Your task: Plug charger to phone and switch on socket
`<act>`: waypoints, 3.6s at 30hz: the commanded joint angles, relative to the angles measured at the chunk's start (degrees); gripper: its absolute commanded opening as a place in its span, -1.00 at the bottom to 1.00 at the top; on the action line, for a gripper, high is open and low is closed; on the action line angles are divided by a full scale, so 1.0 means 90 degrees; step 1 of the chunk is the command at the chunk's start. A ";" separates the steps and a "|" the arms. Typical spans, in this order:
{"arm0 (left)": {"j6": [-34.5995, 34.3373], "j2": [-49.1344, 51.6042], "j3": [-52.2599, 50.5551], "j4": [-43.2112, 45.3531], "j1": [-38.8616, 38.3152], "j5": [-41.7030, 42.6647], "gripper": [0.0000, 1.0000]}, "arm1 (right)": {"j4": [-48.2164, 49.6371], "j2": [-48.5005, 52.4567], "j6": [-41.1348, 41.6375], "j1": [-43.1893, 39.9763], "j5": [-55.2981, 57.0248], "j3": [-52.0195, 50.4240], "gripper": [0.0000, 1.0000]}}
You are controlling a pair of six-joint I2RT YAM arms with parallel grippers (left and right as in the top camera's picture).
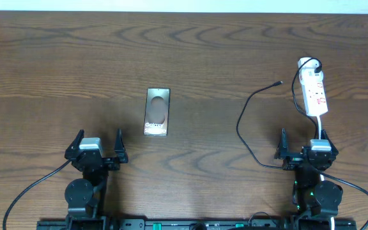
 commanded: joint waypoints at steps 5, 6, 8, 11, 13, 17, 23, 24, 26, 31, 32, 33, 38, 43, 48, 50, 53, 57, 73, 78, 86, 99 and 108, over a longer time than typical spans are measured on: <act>-0.0053 -0.0010 -0.0131 -0.0194 -0.0024 -0.0015 0.94 | -0.0027 -0.0041 -0.0051 0.0032 -0.0041 -0.0010 0.98; -0.0053 -0.0010 -0.0131 -0.0194 -0.0024 -0.0015 0.94 | -0.0024 -0.0041 -0.0051 0.0032 -0.0039 -0.0010 0.98; -0.0053 -0.0010 -0.0131 -0.0194 -0.0024 -0.0015 0.94 | -0.0027 -0.0041 -0.0051 0.0032 -0.0039 -0.0010 0.98; -0.0053 -0.0010 -0.0131 -0.0194 -0.0024 -0.0015 0.94 | -0.0027 -0.0041 -0.0051 0.0032 -0.0041 -0.0010 0.99; -0.0053 -0.0010 -0.0131 -0.0194 -0.0024 -0.0015 0.94 | -0.0027 -0.0041 -0.0051 0.0032 -0.0041 -0.0010 0.98; -0.0053 -0.0010 -0.0131 -0.0194 -0.0024 -0.0015 0.94 | -0.0027 -0.0041 -0.0051 0.0032 -0.0041 -0.0010 0.98; -0.0053 -0.0010 -0.0131 -0.0194 -0.0024 -0.0015 0.94 | -0.0027 -0.0041 -0.0051 0.0032 -0.0041 -0.0010 0.99; -0.0053 -0.0010 -0.0131 -0.0194 -0.0024 -0.0015 0.94 | -0.0027 -0.0041 -0.0051 0.0032 -0.0041 -0.0010 0.99; -0.0053 -0.0010 -0.0131 -0.0194 -0.0024 -0.0015 0.94 | -0.0027 -0.0041 -0.0051 0.0032 -0.0041 -0.0010 0.99; -0.0049 -0.0010 -0.0131 -0.0194 -0.0024 -0.0058 0.94 | -0.0027 -0.0041 -0.0051 0.0032 -0.0041 -0.0010 0.99; -0.0049 -0.0010 -0.0131 -0.0194 -0.0024 -0.0056 0.94 | -0.0024 -0.0041 -0.0051 0.0032 -0.0039 -0.0010 0.98; -0.0051 -0.0010 -0.0131 -0.0194 -0.0024 -0.0058 0.94 | -0.0027 -0.0041 -0.0051 0.0032 -0.0039 -0.0010 0.98; -0.0053 -0.0010 -0.0131 -0.0194 -0.0024 -0.0053 0.94 | -0.0027 -0.0041 -0.0051 0.0032 -0.0041 -0.0010 0.99; -0.0321 -0.0010 -0.0131 -0.0175 -0.0024 0.0039 0.94 | -0.0027 -0.0041 -0.0051 0.0032 -0.0041 -0.0010 0.99; -0.0899 -0.0010 -0.0053 -0.0158 -0.0024 0.0216 0.94 | -0.0027 -0.0041 -0.0051 0.0032 -0.0041 -0.0010 0.98; -0.0925 -0.0010 0.0017 -0.0175 -0.0024 0.0542 0.93 | -0.0027 -0.0041 -0.0051 0.0032 -0.0041 -0.0010 0.98; -0.1144 -0.0010 0.0129 -0.0175 -0.0024 0.0821 0.94 | -0.0027 -0.0041 -0.0051 0.0032 -0.0039 -0.0010 0.99; -0.1154 -0.0010 0.0330 -0.0177 -0.0024 0.1307 0.94 | -0.0027 -0.0041 -0.0051 0.0032 -0.0041 -0.0010 0.99; -0.1151 0.1576 0.2161 -0.1025 -0.0027 0.2140 0.94 | -0.0027 -0.0041 -0.0051 0.0032 -0.0041 -0.0010 0.98; -0.1154 0.2565 0.3045 -0.1574 -0.0027 0.2419 0.94 | -0.0027 -0.0041 -0.0051 0.0032 -0.0041 -0.0010 0.99; -0.1161 0.4068 0.4447 -0.2429 -0.0027 0.2419 0.94 | -0.0027 -0.0041 -0.0051 0.0032 -0.0041 -0.0010 0.98; -0.1294 0.6142 0.5651 -0.2606 -0.1678 0.0029 0.94 | -0.0027 -0.0041 -0.0051 0.0032 -0.0041 -0.0010 0.98; -0.1268 0.7244 0.5722 -0.2560 -0.2931 -0.1566 0.94 | -0.0027 -0.0041 -0.0051 0.0032 -0.0041 -0.0010 0.98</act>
